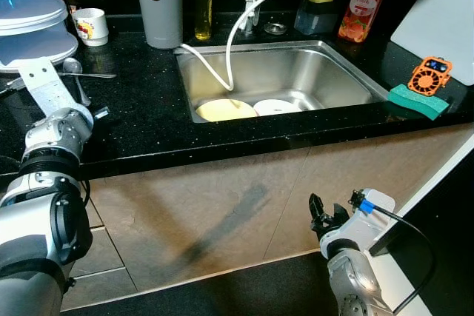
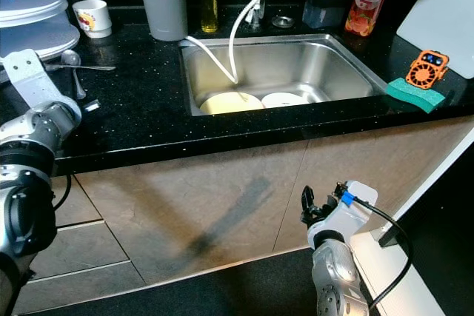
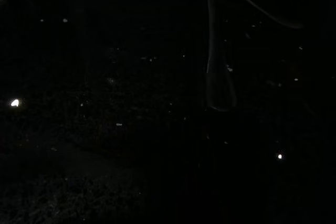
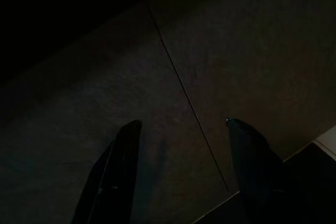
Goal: Kitchen organization
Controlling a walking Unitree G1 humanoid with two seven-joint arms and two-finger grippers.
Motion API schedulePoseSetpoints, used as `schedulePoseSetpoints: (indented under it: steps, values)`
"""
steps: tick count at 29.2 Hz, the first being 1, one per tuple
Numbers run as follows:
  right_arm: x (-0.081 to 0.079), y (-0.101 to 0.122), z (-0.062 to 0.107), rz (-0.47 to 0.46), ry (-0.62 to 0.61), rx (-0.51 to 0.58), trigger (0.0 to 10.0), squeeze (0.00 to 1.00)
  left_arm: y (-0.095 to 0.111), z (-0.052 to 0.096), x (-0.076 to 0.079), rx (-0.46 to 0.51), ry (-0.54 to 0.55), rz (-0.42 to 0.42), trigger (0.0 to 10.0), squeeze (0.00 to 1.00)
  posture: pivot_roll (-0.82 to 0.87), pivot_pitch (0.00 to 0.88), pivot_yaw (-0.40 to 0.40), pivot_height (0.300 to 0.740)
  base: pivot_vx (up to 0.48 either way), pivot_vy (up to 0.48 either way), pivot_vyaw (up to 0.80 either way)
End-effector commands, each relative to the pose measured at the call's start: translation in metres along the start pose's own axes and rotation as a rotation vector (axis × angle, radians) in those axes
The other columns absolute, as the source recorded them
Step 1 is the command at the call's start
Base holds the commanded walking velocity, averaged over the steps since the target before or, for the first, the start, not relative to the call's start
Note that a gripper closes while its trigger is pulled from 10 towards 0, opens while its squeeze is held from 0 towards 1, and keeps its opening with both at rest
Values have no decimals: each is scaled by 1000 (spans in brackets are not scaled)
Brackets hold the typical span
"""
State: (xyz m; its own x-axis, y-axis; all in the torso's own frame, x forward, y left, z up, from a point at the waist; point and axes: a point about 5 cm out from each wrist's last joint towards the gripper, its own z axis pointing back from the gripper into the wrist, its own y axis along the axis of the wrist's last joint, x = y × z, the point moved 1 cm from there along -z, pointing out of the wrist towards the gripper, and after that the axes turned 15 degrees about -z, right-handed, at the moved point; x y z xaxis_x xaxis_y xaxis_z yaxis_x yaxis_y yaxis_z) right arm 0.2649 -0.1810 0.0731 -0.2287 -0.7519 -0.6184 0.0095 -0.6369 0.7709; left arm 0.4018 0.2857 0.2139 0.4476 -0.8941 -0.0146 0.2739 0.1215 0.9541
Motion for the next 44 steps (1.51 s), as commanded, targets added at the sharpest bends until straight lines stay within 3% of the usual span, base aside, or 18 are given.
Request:
schedulePoseSetpoints:
  steps: [1, 3, 4, 5, 6, 10, 17, 21, 23, 24, 26, 27, 28, 29, 30, 41, 42, 44]
  values:
    - [-2, 0, 0, -4, 7, -7, 10000, 0, -12, -1, -1, -36, 14, -26, 0, 0, -22, 37, -35, 740, 0, 0, 0]
    - [-3, 0, -1, -2, 12, -9, 10000, 0, -8, -1, -2, 0, 27, -35, 0, 0, -21, 37, -30, 740, 0, 0, 0]
    - [-4, 0, -1, -2, 16, -8, 10000, 0, -5, -1, -3, 26, 36, -49, 6000, 0, -18, 38, -31, 740, 0, 0, 0]
    - [-4, 1, -1, -3, 18, -6, 10000, 0, 1, 0, -4, 70, 48, -71, 6000, 0, -15, 39, -34, 740, 0, 0, 0]
    - [-4, 1, -1, -4, 15, -6, 10000, 0, 13, 3, -4, 149, 73, -108, 10000, 0, -15, 39, -34, 740, 0, 0, 0]
    - [-5, 0, -3, 9, 27, -15, 10000, 0, 42, 14, -7, 375, 177, -224, 10000, 0, -16, 35, -37, 740, 0, 0, 0]
    - [-5, 0, -4, 3, 21, -18, 10000, 0, 56, 21, -20, 468, 290, -220, 10000, 0, -13, 31, -42, 740, 0, 0, 0]
    - [-5, -1, -4, 4, 24, -20, 10000, 0, 53, 20, -18, 444, 279, -225, 10000, 0, -13, 30, -42, 740, 0, 0, 0]
    - [-7, 0, -5, 3, 28, -19, 10000, 0, 34, 11, -6, 286, 196, -237, 10000, 0, -11, 26, -44, 740, 0, 0, 0]
    - [-7, 0, -5, 3, 28, -19, 10000, 0, 34, 11, -6, 286, 196, -237, 10000, 0, -11, 26, -44, 740, 0, 0, 0]
    - [-7, 1, -6, 3, 32, -16, 10000, 0, 21, 8, 8, 216, 107, -285, 10000, 0, -12, 29, -41, 740, 0, 0, 0]
    - [-8, 1, -6, 1, 33, -15, 10000, 0, 15, 8, 18, 200, 61, -317, 10000, 173, -10, 29, -41, 740, 0, 0, 0]
    - [-8, 1, -6, 1, 33, -15, 10000, 0, 15, 8, 18, 200, 61, -317, 10000, 173, -10, 29, -41, 740, 0, 0, 0]
    - [-8, 1, -6, 0, 32, -15, 10000, 0, 12, 7, 21, 187, 48, -314, 10000, 780, -9, 30, -42, 740, 0, 0, 0]
    - [-8, 0, -6, 0, 32, -16, 10000, 0, 9, 7, 21, 175, 50, -302, 10000, 1000, -12, 30, -40, 740, 0, 0, 0]
    - [-6, 0, -4, -5, 24, -14, 10000, 0, 6, 5, 16, 142, 89, -258, 10000, 1000, -15, 29, -31, 740, 0, 0, 0]
    - [-6, -1, -5, -6, 24, -15, 10000, 0, 3, 4, 16, 94, 66, -200, 10000, 0, -11, 32, -32, 740, 0, 0, 0]
    - [-6, -1, -5, -6, 25, -15, 10000, 0, 2, 4, 16, 78, 55, -178, 10000, 0, -11, 32, -32, 740, 0, 0, 0]
